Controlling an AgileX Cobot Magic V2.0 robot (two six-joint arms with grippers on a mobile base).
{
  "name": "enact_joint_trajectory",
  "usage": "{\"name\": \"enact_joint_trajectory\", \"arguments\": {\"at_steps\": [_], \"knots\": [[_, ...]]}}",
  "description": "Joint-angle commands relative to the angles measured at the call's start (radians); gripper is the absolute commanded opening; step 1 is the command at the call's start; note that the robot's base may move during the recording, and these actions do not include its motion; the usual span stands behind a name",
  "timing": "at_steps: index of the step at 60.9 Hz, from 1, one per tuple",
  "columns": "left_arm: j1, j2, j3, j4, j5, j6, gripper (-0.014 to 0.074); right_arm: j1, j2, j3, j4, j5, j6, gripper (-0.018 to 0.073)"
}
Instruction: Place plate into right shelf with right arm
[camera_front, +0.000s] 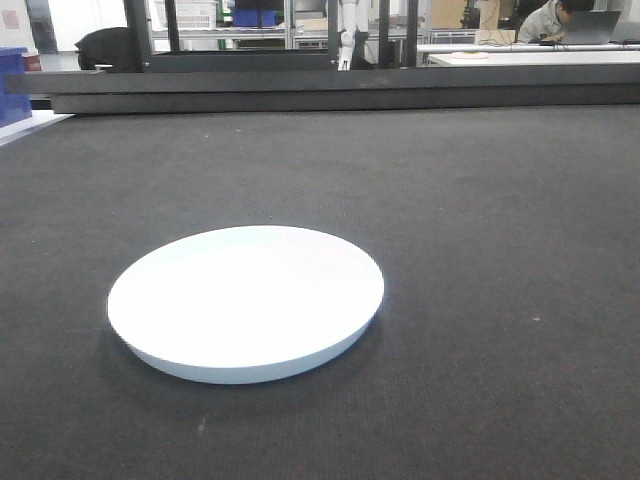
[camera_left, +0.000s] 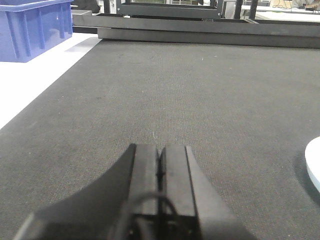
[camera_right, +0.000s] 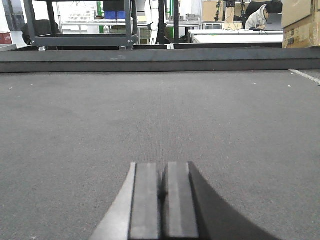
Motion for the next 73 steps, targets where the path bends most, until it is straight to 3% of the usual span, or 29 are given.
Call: {"name": "enact_joint_trajectory", "arguments": {"at_steps": [1,53,58,73], "knots": [[-0.002,-0.010,0.010,-0.008,-0.090,-0.007,-0.0128,-0.004,-0.019,-0.015,-0.011,-0.086,-0.001,0.0051],[-0.002,-0.010,0.010,-0.008,-0.090,-0.007,-0.0128,-0.004,-0.019,-0.025,-0.004,-0.113,-0.001,0.0051],[-0.002,-0.010,0.010,-0.008,-0.090,-0.007,-0.0128,-0.004,-0.013,-0.067,0.001,-0.067,-0.001,0.0051],[-0.002,-0.010,0.010,-0.008,-0.090,-0.007,-0.0128,-0.004,0.111,-0.348,0.001,0.283,-0.028,0.0051]]}}
